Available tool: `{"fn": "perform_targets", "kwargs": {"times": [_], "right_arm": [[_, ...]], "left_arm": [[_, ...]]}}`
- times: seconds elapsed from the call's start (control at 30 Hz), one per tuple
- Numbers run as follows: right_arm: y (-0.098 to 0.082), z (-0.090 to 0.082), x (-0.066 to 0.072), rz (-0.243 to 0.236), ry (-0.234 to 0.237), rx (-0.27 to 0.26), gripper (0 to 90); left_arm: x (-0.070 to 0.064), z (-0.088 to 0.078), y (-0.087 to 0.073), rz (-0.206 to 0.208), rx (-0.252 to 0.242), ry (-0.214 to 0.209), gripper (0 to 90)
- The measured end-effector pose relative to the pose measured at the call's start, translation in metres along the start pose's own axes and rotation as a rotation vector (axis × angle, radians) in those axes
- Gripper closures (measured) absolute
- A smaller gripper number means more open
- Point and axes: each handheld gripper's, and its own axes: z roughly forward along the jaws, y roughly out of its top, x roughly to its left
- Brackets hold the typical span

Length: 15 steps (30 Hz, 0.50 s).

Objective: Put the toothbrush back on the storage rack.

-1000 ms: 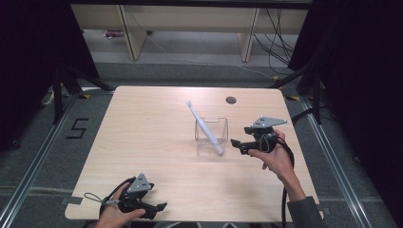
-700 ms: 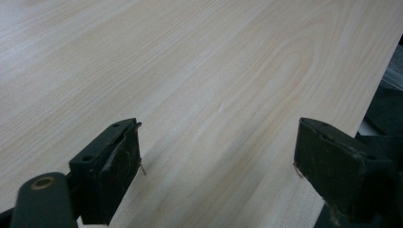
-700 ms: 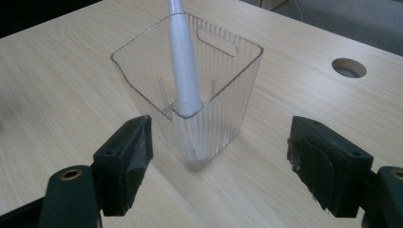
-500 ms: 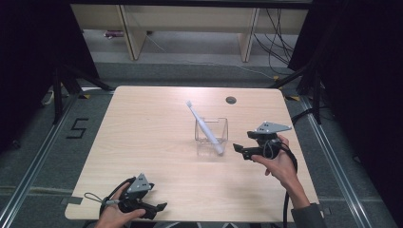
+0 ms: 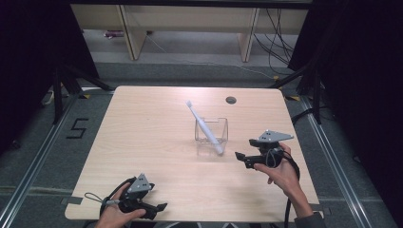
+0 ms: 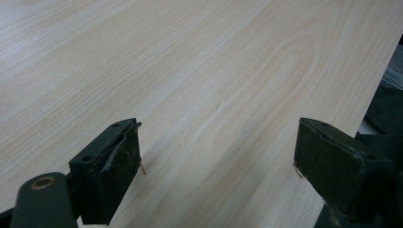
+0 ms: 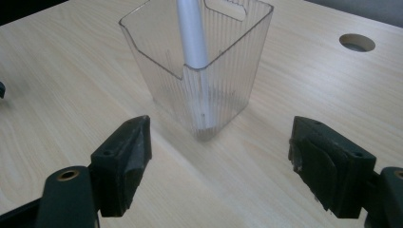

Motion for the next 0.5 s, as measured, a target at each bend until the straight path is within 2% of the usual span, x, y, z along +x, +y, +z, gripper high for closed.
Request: {"fn": "perform_targets", "kwargs": {"times": [0.03,0.07,0.1,0.2,0.23,0.27,0.3,0.33,0.37,0.4,0.43,0.47,0.5], "right_arm": [[-0.002,0.001,0.000,-0.002,0.000,-0.011,23.0],[-0.003,0.002,-0.002,-0.030,-0.003,-0.010,23.1],[-0.005,0.003,0.000,0.001,0.001,-0.010,23.0],[-0.010,0.004,-0.001,-0.002,0.003,0.012,22.8],[-0.011,0.005,-0.002,-0.021,-0.003,0.004,22.7],[-0.012,0.004,0.000,0.006,0.005,0.017,22.7],[-0.013,0.005,-0.001,-0.010,0.014,0.006,22.7],[-0.014,0.004,-0.001,-0.022,0.011,0.010,22.7],[-0.015,0.003,0.002,0.016,0.007,0.017,22.7],[-0.015,0.003,0.000,-0.019,0.008,0.008,22.7],[-0.017,0.003,0.003,0.007,0.007,0.004,22.7],[-0.017,0.002,0.001,-0.015,0.006,0.009,22.7],[-0.019,0.004,0.002,-0.011,0.009,-0.007,22.7]], "left_arm": [[0.000,-0.001,0.000,0.008,0.003,-0.003,14.9],[0.000,0.000,0.000,0.004,0.000,-0.003,14.9],[0.000,0.000,0.000,0.004,0.002,-0.004,14.9],[0.000,-0.001,0.000,0.011,0.009,-0.005,14.9],[0.000,0.000,0.000,0.004,0.003,-0.004,14.9],[0.000,0.000,0.000,0.004,0.003,-0.004,14.9],[-0.001,0.001,0.000,-0.010,-0.008,-0.005,14.9],[0.001,0.000,0.000,0.009,0.010,0.004,14.9],[0.001,0.000,0.000,0.003,0.007,0.008,14.9],[0.001,0.000,0.000,0.005,0.009,0.009,14.9],[0.001,0.000,0.000,0.004,0.008,0.008,14.9],[0.001,0.000,0.000,0.003,0.005,0.004,14.9],[0.001,0.000,0.000,0.008,0.007,0.007,14.9]]}}
